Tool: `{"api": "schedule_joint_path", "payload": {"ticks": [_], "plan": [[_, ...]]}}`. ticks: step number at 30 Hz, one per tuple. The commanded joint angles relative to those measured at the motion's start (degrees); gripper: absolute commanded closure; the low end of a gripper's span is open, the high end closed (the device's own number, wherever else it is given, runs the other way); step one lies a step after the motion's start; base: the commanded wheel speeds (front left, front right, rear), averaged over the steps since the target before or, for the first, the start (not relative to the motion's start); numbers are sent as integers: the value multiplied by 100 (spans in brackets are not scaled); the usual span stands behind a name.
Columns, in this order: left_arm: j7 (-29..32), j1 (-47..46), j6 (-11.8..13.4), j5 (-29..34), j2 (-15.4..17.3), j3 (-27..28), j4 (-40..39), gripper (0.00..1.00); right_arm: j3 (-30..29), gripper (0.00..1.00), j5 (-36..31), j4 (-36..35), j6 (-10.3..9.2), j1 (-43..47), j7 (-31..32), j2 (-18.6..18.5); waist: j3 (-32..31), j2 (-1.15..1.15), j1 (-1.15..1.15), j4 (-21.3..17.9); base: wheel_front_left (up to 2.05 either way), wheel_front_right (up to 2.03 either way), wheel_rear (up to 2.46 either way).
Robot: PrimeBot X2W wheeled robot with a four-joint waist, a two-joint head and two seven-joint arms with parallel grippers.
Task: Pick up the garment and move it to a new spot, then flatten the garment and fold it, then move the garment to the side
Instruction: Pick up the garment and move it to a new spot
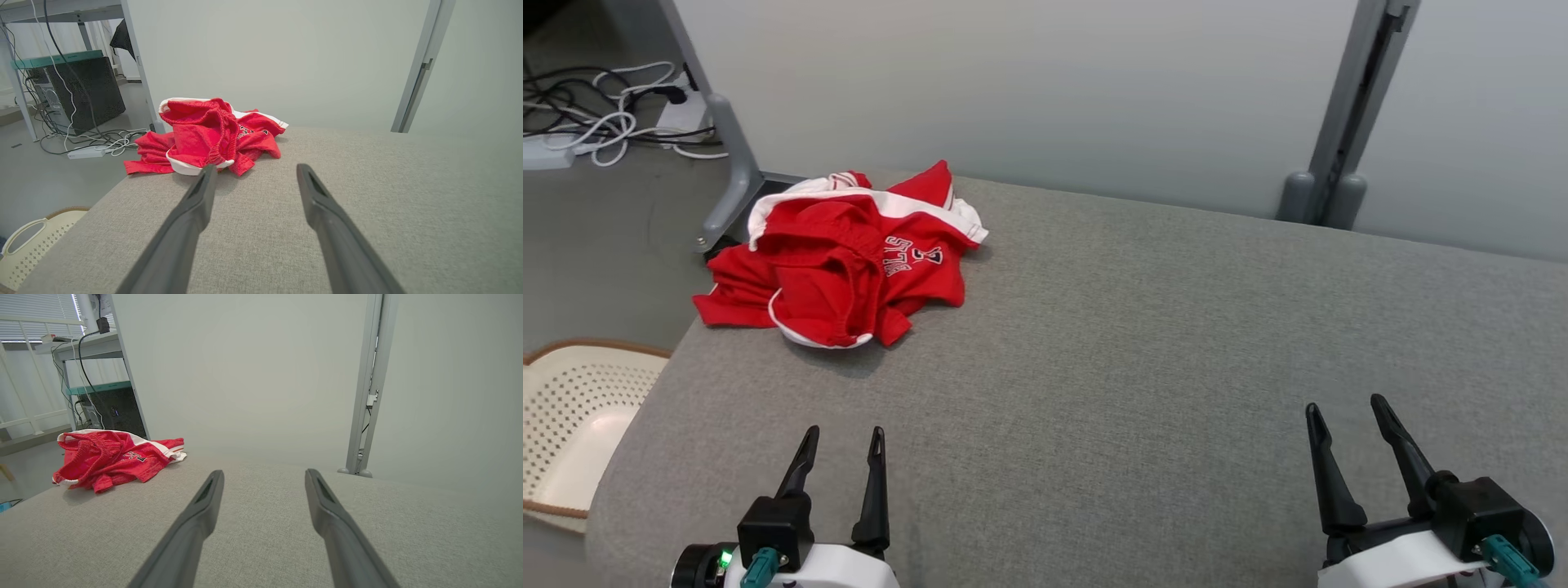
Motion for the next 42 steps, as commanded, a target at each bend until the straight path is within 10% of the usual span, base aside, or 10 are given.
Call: {"api": "schedule_joint_path", "payload": {"ticks": [1,21,35,42], "plan": [[-12,-98,-3,46,23,21,-19,0,-2,0,34,9,11,-30,-30,-40,12,0,0,173,0,0,0],[-12,-188,60,-183,24,20,-115,0,25,0,-65,-43,11,-129,-30,-40,197,0,0,672,0,0,0],[38,-1780,-308,-347,524,678,50,0,-75,0,-404,-330,10,-653,-30,-40,1121,0,0,-4,0,0,0],[990,-2865,-631,-466,990,675,773,0,-115,0,-527,-445,7,-881,-30,-39,1559,0,0,-393,0,0,0]]}}
